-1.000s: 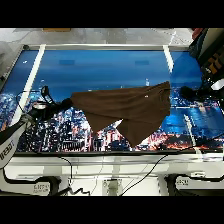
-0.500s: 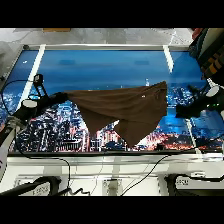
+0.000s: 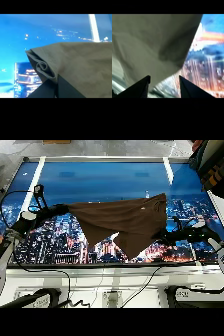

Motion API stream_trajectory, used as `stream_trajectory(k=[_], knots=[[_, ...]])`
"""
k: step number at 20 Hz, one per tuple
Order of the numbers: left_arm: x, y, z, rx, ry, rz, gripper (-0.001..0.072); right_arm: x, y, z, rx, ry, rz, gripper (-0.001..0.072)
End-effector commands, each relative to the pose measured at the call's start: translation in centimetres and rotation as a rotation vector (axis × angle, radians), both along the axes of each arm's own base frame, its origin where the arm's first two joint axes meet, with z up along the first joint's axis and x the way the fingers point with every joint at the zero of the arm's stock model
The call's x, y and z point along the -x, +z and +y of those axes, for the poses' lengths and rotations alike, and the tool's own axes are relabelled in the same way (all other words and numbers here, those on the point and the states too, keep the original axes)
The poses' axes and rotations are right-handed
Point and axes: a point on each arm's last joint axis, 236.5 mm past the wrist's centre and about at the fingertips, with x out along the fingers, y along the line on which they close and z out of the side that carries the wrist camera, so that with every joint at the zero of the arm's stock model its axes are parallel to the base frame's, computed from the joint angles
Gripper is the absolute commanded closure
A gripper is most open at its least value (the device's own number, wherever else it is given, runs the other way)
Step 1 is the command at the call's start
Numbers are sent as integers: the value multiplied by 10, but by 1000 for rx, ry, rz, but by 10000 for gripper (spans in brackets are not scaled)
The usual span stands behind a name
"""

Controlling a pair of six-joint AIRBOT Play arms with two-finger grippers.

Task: Fold the clothes and pants, and hang the long-sleeved shirts on hangers.

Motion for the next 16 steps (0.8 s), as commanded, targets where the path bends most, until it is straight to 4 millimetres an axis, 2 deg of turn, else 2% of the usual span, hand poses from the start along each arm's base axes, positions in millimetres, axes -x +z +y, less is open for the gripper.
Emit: stream_trajectory(k=[1, 3, 4, 8, 9, 14, 16], knots=[[0, 1, 0, -2, -2, -2, 697, -19, -6, -2, -2, -128, -23, 305], [0, 1, 0, -2, -2, -2, 697, -22, -9, -2, 16, -130, -34, 337], [0, 1, 0, -2, -2, -2, 697, -24, -10, -2, 28, -129, -44, 409], [0, 1, 0, -2, -2, -2, 697, -36, -16, -3, 84, -140, -83, 414], [0, 1, 0, -2, -2, -2, 697, -37, -17, -4, 90, -142, -89, 434], [0, 1, 0, -2, -2, -2, 697, -36, -16, -2, 85, -134, -89, 449], [0, 1, 0, -1, -2, -1, 697, -34, -12, 2, 68, -126, -85, 656]])
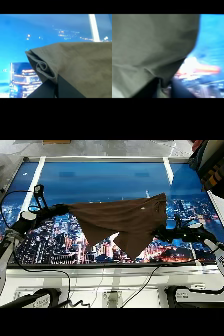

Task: Fold the clothes and pants, and hang the long-sleeved shirts on hangers.

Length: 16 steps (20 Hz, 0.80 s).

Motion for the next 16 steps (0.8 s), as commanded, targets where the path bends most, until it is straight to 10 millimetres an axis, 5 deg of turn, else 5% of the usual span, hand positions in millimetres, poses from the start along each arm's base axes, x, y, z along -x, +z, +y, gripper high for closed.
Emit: stream_trajectory(k=[1, 4, 8, 12, 16], knots=[[0, 1, 0, 0, 0, -2, 697, 1, 10, 8, -35, 12, -10, 699], [0, 10, 0, 2, 2, -21, 697, -9, 40, 9, -38, 51, -78, 699], [4, 58, 5, -7, 15, -125, 697, -41, 122, 1, 37, 107, -296, 699], [18, 142, 19, -28, 58, -316, 698, -65, 243, -13, 201, 130, -610, 699], [55, 248, 33, -57, 134, -582, 698, -52, 372, -23, 420, 140, -908, 699]])
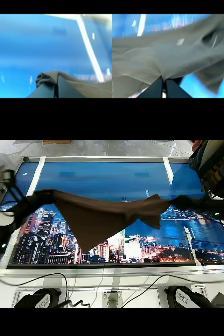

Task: Fold the clothes and pants, and hang the long-sleeved shirts on hangers.

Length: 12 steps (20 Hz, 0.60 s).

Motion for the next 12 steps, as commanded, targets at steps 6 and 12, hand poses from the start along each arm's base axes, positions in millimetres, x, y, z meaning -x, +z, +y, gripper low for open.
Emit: stream_trajectory(k=[6, 12], knots=[[147, 219, 29, -18, 182, -618, 698, 94, 244, 3, 334, -85, -603, 699], [264, 283, 22, -14, 195, -889, 698, 183, 319, 9, 496, -184, -840, 699]])
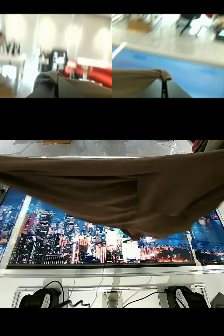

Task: Fold the clothes and pants, and hang the long-sleeved shirts on hangers.

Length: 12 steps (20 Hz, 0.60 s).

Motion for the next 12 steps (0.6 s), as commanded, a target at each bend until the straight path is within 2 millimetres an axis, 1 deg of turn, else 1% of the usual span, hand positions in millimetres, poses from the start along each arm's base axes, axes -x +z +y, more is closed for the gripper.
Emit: stream_trajectory(k=[1, 2, 3, 4, 5, 6, 7, 8, 9, 10, 11, 12], knots=[[63, 29, -3, -7, 11, -141, 699, 53, 43, 2, 71, -68, -157, 700], [66, 28, -6, -15, 2, -140, 699, 61, 51, 3, 76, -77, -187, 700], [63, 25, -11, -27, -14, -122, 700, 64, 56, 2, 78, -84, -209, 700], [53, 17, -16, -42, -36, -86, 701, 61, 59, 0, 73, -91, -219, 701], [39, 9, -21, -56, -54, -42, 702, 52, 57, -4, 66, -93, -209, 701], [18, -6, -24, -86, -62, 23, 703, 36, 51, -9, 55, -93, -176, 701], [-8, -26, -27, -130, -65, 108, 704, 17, 41, -15, 25, -92, -130, 702], [-41, -56, -30, -170, -77, 227, 705, -9, 27, -23, -21, -92, -70, 702], [-76, -97, -33, -190, -109, 380, 705, -39, 8, -31, -52, -87, 1, 701], [-109, -144, -38, -208, -156, 549, 704, -71, -20, -38, -77, -77, 95, 702], [-132, -183, -43, -212, -202, 674, 703, -100, -54, -42, -111, -61, 208, 701], [-156, -227, -45, -202, -243, 800, 703, -128, -97, -41, -146, -35, 347, 701]])
